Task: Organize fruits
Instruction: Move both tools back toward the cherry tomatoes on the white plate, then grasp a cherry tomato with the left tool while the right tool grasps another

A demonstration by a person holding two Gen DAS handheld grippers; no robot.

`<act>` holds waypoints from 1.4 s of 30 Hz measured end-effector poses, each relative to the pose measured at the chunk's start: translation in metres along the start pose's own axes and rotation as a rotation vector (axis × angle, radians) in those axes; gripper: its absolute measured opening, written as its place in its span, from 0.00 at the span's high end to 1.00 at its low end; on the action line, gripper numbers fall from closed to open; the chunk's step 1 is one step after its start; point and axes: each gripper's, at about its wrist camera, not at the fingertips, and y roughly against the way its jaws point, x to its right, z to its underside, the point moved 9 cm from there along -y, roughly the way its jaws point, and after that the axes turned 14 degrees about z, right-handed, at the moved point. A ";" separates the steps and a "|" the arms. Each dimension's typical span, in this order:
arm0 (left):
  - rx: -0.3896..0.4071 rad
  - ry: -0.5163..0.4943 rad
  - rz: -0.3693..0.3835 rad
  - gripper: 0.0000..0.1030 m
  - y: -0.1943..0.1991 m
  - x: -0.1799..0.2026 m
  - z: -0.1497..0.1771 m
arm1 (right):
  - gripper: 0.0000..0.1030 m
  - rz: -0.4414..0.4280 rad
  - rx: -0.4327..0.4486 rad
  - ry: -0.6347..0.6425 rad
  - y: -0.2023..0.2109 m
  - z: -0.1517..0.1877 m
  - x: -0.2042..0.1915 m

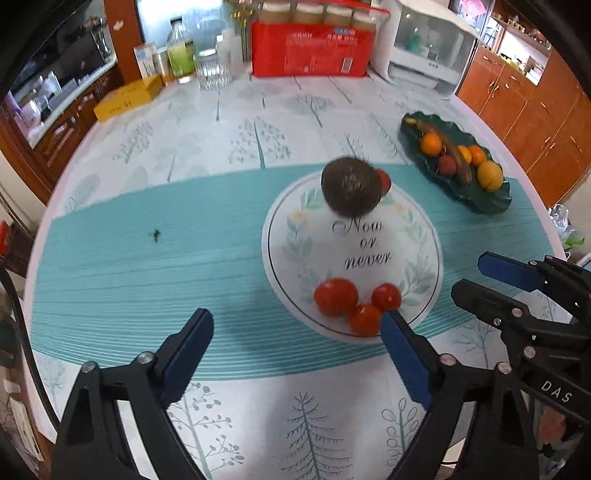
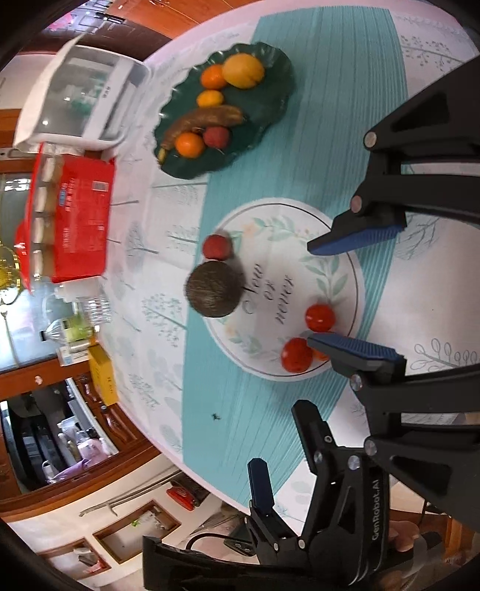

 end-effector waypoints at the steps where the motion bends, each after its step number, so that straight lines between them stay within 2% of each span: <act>1: -0.007 0.011 0.014 0.20 -0.004 -0.002 0.002 | 0.57 -0.005 -0.010 -0.003 -0.004 0.002 0.000; 2: -0.015 0.023 0.032 0.22 -0.008 -0.004 0.004 | 0.57 -0.013 -0.025 -0.007 -0.009 0.004 0.000; 7: -0.043 0.052 0.094 0.45 -0.025 -0.009 0.007 | 0.58 -0.059 -0.059 0.009 -0.030 0.014 -0.009; 10: -0.049 0.044 0.113 0.49 -0.031 -0.009 0.006 | 0.68 -0.074 -0.053 0.065 -0.038 0.016 -0.018; 12: -0.052 0.030 0.117 0.51 -0.032 -0.008 0.005 | 0.70 -0.068 -0.038 0.110 -0.041 0.017 -0.024; 17: -0.061 0.013 0.124 0.52 -0.035 -0.005 0.003 | 0.71 -0.058 -0.039 0.185 -0.052 0.020 -0.032; 27: -0.074 0.021 0.145 0.52 -0.041 -0.005 0.002 | 0.71 -0.155 -0.059 0.220 -0.065 0.020 -0.047; 32: -0.085 0.029 0.170 0.51 -0.044 -0.006 0.001 | 0.75 -0.192 -0.059 0.216 -0.066 0.020 -0.050; 42: -0.116 0.014 0.211 0.53 -0.062 0.008 -0.002 | 0.76 -0.170 -0.040 0.173 -0.062 0.016 -0.037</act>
